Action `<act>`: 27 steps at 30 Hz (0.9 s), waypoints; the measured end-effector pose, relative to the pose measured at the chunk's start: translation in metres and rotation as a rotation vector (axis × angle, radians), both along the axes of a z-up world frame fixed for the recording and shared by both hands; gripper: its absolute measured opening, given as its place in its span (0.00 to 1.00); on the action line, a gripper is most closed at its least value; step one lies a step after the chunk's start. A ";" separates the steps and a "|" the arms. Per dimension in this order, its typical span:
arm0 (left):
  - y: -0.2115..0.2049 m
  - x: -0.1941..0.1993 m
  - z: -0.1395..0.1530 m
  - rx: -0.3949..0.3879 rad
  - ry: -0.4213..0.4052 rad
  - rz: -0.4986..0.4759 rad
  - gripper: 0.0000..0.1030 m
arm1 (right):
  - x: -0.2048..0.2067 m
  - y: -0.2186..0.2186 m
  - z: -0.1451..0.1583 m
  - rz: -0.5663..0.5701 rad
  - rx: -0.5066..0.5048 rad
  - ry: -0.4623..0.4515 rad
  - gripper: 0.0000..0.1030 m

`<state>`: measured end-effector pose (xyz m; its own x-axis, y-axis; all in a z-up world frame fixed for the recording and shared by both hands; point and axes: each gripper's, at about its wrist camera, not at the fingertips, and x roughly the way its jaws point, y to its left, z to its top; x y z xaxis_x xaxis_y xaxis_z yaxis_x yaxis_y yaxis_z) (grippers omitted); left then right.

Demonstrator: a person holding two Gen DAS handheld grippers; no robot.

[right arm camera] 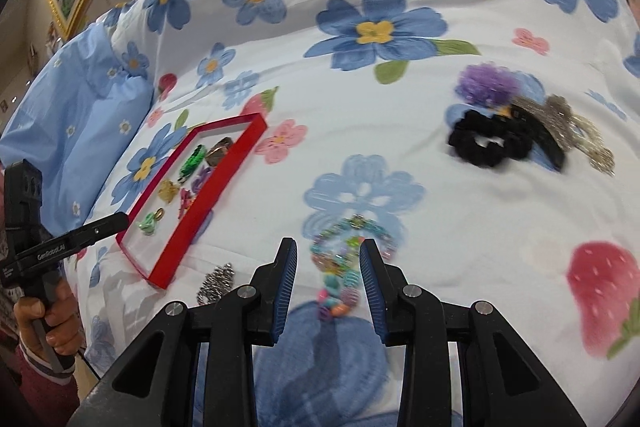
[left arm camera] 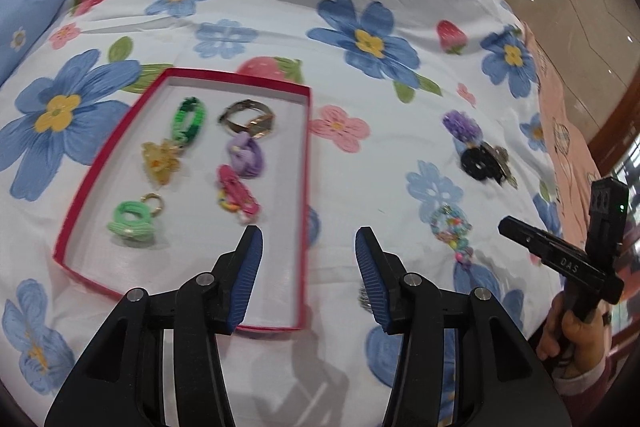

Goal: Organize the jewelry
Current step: 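Move both open tools back over the remaining pile, then grasp the thick silver chain with the left tool while the right tool grasps the beaded bracelet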

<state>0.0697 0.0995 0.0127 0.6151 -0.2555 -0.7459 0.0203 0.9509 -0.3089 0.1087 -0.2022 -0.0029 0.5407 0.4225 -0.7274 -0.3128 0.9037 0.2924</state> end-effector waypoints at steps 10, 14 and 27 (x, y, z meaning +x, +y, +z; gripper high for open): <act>-0.049 -0.006 -0.013 0.027 0.036 -0.110 0.49 | -0.013 -0.011 -0.015 -0.009 0.002 0.029 0.39; -0.064 -0.007 -0.024 0.044 0.061 -0.147 0.50 | -0.014 -0.007 -0.024 0.001 0.003 0.049 0.39; -0.093 0.003 -0.053 0.113 0.115 -0.206 0.65 | 0.006 -0.012 -0.030 -0.038 -0.009 0.048 0.39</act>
